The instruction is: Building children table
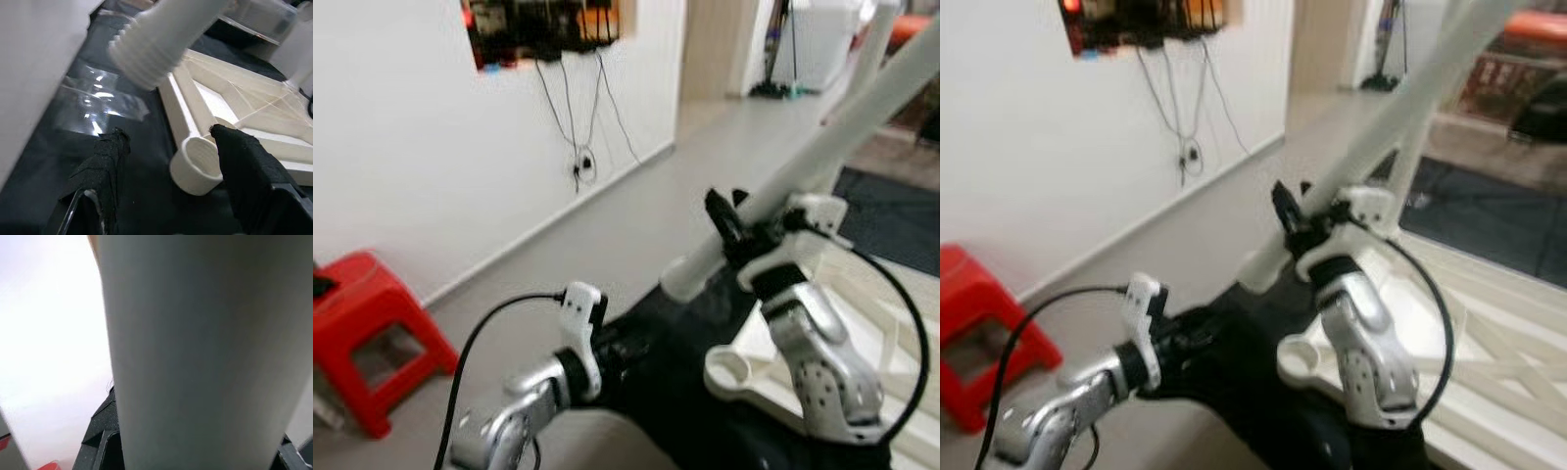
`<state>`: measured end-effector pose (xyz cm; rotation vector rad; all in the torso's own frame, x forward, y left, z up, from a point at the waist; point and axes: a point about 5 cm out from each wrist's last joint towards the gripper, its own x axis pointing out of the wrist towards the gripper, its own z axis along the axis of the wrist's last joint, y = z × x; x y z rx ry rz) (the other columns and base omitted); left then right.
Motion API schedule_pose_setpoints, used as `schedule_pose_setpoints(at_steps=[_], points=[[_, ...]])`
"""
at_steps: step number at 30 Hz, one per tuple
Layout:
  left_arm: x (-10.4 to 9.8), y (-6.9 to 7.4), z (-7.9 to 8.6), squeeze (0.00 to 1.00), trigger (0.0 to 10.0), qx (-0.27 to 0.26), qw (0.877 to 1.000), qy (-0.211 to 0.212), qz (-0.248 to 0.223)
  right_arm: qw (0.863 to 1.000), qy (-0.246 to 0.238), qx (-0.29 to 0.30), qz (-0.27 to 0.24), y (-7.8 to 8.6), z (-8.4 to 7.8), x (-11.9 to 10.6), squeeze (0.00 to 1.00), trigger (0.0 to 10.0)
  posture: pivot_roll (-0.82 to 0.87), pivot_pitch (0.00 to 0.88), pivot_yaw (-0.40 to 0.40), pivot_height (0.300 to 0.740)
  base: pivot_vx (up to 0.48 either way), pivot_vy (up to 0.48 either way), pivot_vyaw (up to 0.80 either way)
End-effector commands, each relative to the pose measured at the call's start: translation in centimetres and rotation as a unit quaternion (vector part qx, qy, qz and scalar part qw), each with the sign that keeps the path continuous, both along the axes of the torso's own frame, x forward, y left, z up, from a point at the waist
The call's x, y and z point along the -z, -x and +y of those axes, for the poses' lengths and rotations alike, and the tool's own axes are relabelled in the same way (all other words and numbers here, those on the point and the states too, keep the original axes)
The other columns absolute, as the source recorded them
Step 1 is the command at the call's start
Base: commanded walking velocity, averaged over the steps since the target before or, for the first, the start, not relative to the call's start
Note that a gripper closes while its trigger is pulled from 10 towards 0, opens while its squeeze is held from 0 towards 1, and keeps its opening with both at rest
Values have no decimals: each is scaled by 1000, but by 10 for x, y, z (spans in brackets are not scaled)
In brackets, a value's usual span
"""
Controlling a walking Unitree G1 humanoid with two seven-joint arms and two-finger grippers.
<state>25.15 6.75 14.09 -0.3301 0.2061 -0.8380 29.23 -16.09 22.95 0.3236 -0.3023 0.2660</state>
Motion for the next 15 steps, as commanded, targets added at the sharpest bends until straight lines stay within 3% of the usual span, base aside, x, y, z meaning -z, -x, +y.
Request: schedule_pose_setpoints(at_steps=[1,3,7,10,15], points=[[1,1,-2,0,10000,3,1000,1,2,1000,-4,-4,0,0,-1,-1,0,10000,166,0,-31,740,0,0,0],[1,2,-2,0,10000,3,1000,1,2,1000,-6,-7,1,0,-2,0,0,10000,168,0,-33,740,0,0,0],[1,5,-2,0,10000,2,1000,1,4,1000,-11,-22,2,-2,-6,-1,0,10000,169,0,-34,740,0,0,-800],[2,6,0,0,10000,0,1000,-1,2,997,6,-71,11,-1,-1,3,0,10000,171,0,-37,740,0,0,-650],[5,12,8,0,10000,3,1000,-18,-5,984,53,-167,24,1,6,9,0,10000,177,0,-38,740,0,0,0]])
